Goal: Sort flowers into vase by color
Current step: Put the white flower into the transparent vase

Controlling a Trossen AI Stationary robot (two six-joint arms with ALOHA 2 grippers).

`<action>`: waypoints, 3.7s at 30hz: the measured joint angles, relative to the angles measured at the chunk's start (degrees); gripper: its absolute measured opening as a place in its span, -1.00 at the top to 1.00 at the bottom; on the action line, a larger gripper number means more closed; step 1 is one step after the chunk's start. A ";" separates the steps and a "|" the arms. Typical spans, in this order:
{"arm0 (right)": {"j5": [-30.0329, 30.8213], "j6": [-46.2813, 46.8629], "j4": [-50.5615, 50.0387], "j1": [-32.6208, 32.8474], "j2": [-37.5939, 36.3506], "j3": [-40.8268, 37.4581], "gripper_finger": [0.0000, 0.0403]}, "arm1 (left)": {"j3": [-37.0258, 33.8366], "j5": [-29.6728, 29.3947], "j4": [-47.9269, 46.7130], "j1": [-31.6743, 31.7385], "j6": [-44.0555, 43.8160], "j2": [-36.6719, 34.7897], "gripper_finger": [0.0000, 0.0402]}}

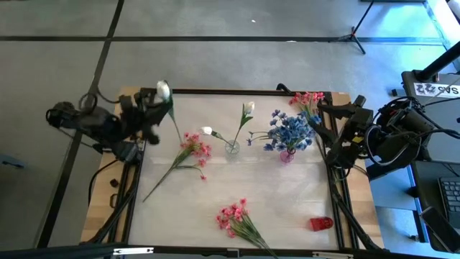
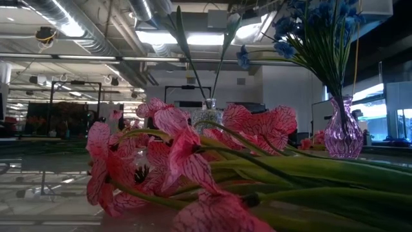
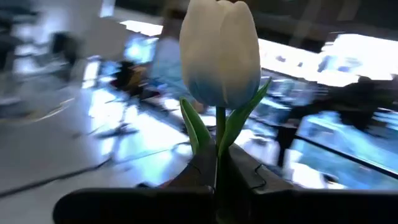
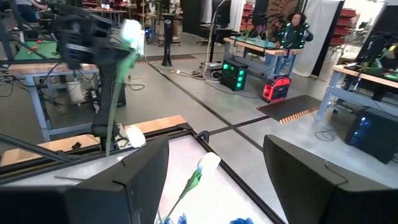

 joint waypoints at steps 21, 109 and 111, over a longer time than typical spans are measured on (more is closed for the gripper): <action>1.26 -5.86 -0.04 -0.02 0.13 0.00 -0.30 | 0.02 23.71 38.32 -10.01 24.57 24.80 0.99; 1.28 -5.99 0.33 -0.02 2.05 0.02 -0.30 | 0.07 16.23 29.28 18.65 10.08 43.52 0.98; 1.28 -5.99 0.33 0.00 2.05 0.02 -0.30 | 0.07 15.68 28.52 19.25 9.96 43.52 0.98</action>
